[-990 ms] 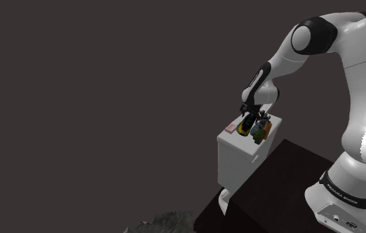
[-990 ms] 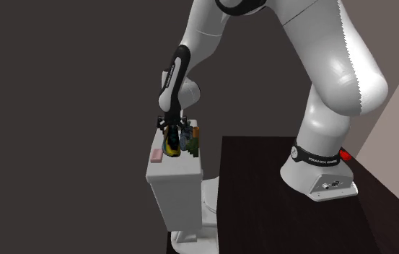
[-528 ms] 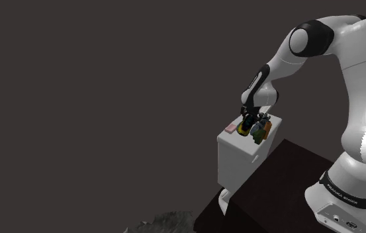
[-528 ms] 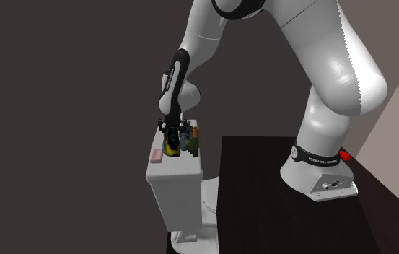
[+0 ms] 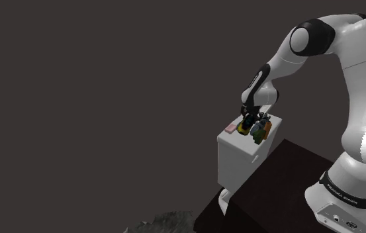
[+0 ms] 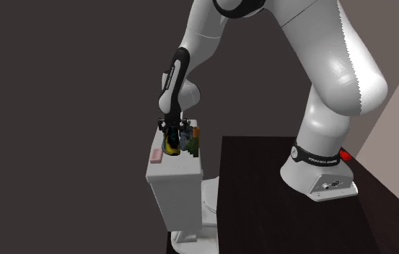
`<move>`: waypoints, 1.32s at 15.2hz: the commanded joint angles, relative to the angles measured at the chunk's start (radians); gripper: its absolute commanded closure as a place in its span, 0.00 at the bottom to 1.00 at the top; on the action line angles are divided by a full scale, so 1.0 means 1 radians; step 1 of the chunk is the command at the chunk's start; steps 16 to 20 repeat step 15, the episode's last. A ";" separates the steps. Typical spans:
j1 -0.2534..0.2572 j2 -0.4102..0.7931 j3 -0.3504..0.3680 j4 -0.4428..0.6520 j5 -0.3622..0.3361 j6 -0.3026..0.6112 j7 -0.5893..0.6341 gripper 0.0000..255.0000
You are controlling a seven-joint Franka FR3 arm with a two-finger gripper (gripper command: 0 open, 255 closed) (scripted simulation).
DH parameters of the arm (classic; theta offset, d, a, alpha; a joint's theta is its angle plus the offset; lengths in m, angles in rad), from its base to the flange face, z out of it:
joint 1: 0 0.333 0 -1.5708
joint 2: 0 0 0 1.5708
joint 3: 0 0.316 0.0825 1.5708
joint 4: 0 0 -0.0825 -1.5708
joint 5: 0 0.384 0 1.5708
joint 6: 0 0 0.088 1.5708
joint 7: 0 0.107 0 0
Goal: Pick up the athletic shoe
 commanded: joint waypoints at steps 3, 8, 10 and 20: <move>0.012 -0.051 -0.015 -0.020 -0.008 -0.031 0.004 1.00; 0.029 -0.115 -0.035 -0.041 -0.020 -0.074 0.012 1.00; 0.036 -0.140 -0.044 -0.049 -0.026 -0.093 0.015 1.00; 0.046 -0.179 -0.057 -0.058 -0.037 -0.122 0.022 1.00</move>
